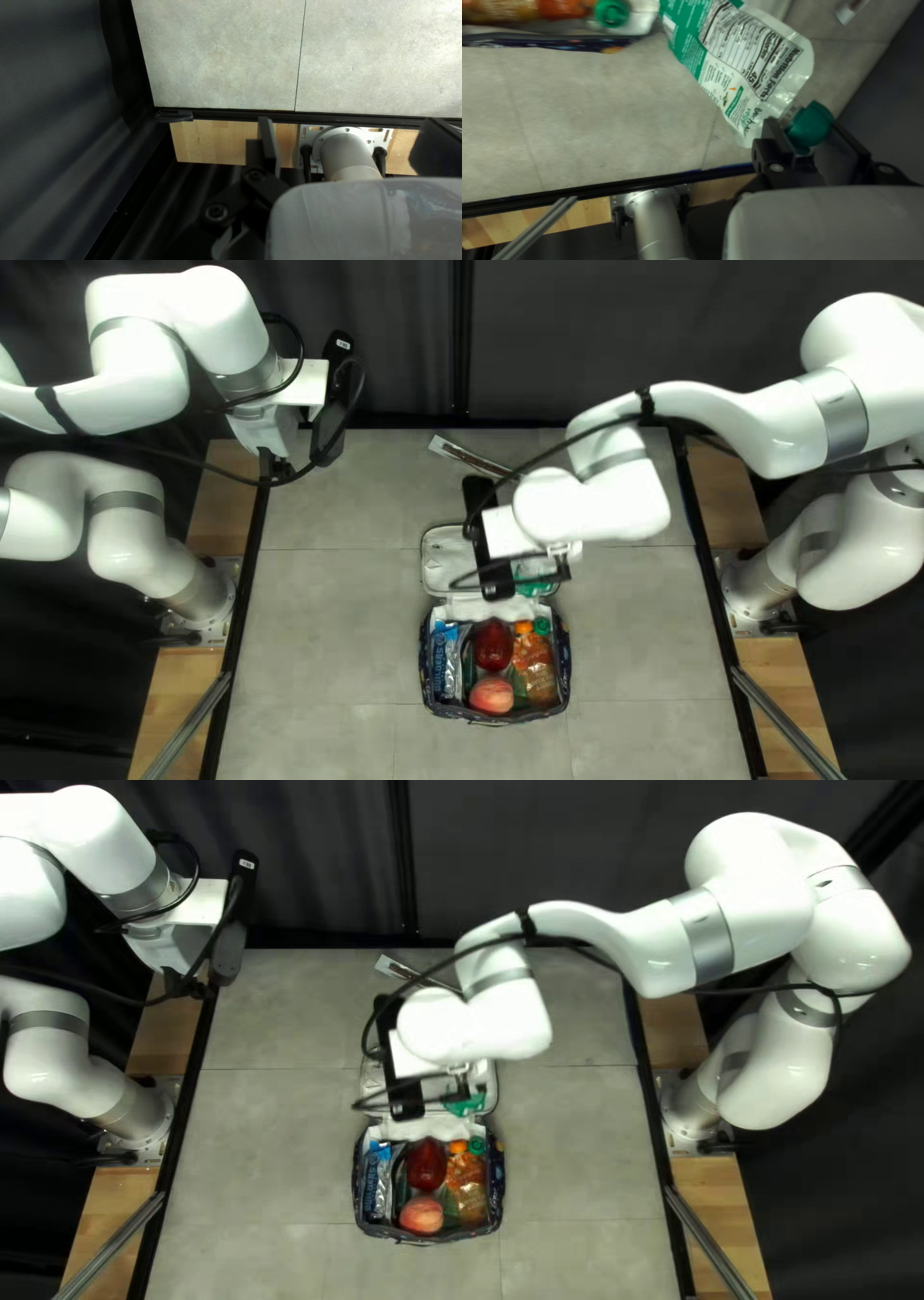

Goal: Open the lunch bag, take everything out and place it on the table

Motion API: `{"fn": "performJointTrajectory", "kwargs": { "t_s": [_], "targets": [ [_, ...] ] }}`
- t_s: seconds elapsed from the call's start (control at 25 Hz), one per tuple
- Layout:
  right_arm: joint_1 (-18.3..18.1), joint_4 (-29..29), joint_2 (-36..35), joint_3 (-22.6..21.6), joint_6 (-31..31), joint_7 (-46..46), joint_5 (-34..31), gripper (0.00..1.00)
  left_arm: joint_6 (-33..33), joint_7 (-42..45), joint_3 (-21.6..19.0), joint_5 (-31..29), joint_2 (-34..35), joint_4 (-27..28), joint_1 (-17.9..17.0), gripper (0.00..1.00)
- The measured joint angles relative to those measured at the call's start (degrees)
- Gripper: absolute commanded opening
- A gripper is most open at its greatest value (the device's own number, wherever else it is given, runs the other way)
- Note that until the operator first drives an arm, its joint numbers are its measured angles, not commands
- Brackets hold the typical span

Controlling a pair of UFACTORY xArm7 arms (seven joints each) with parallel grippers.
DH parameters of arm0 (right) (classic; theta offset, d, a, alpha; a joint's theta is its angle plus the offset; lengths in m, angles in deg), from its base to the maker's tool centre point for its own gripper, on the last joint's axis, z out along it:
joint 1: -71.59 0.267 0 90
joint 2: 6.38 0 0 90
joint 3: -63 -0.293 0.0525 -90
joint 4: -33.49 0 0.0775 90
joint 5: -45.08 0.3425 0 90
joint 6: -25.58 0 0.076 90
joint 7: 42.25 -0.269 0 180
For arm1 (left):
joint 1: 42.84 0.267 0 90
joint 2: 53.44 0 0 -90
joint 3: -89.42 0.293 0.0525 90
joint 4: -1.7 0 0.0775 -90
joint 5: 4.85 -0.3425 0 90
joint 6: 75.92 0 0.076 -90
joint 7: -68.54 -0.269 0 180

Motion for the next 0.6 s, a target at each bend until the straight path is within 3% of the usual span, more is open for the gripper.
{"fn": "performJointTrajectory", "kwargs": {
  "t_s": [0.6],
  "targets": [
    [-8.2,-14.0,7.0,9.0,-10.5,7.4,-1.5,0.00,0.0,0.0,0.0,0.0,0.0,0.0,0.0,1.00]
  ]
}}
